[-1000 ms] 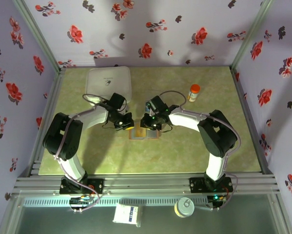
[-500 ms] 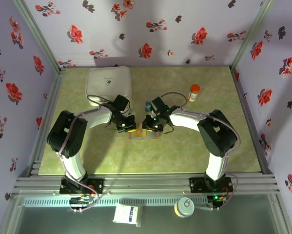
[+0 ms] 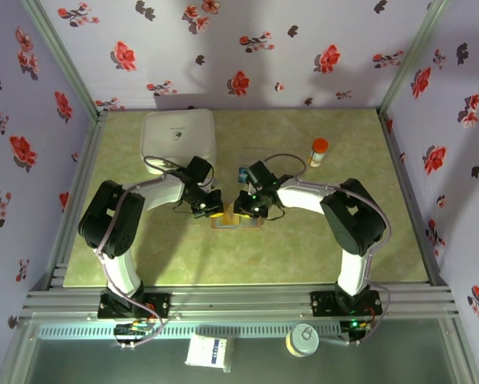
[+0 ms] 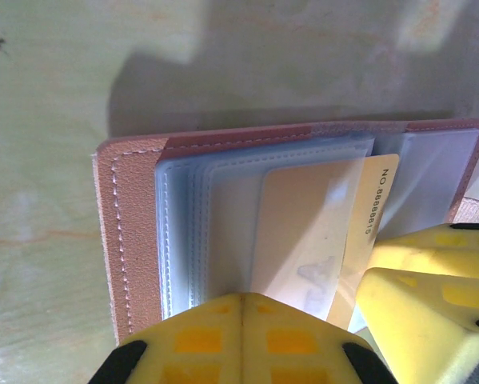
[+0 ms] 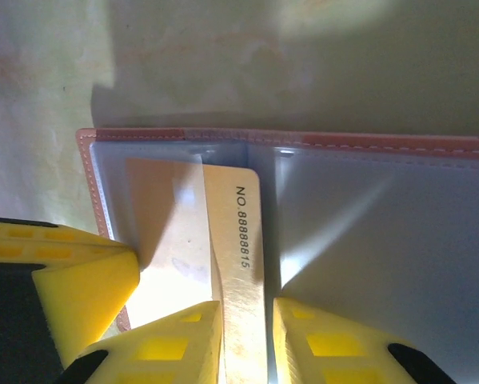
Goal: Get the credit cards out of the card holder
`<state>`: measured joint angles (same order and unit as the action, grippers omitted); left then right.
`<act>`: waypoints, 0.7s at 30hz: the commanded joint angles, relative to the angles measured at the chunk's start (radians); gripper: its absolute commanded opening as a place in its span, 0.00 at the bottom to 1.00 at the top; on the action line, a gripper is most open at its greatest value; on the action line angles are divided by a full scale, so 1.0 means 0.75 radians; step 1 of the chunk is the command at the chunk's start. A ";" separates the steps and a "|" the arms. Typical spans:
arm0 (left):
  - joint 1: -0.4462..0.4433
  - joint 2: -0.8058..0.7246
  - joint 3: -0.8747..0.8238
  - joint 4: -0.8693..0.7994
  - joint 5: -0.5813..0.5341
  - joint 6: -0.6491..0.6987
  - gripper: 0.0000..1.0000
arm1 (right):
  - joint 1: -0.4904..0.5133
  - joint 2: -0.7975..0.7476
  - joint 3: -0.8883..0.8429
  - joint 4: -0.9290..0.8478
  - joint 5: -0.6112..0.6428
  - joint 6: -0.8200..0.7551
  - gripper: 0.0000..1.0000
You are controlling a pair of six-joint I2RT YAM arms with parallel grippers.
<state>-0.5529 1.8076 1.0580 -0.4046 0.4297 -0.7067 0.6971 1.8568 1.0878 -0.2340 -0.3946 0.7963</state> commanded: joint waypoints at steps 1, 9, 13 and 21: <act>-0.007 0.033 -0.008 -0.017 0.006 0.000 0.00 | -0.017 0.008 -0.039 0.099 -0.064 0.041 0.24; -0.007 0.038 -0.008 -0.017 0.004 0.001 0.00 | -0.046 -0.035 -0.129 0.295 -0.131 0.143 0.19; -0.007 0.044 -0.008 -0.017 0.002 0.000 0.00 | -0.052 -0.046 -0.154 0.357 -0.157 0.168 0.18; -0.007 0.043 -0.004 -0.019 0.004 0.001 0.00 | -0.060 -0.042 -0.179 0.398 -0.156 0.188 0.12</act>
<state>-0.5526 1.8111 1.0580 -0.4019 0.4339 -0.7067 0.6537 1.8473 0.9653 0.0269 -0.4973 0.9203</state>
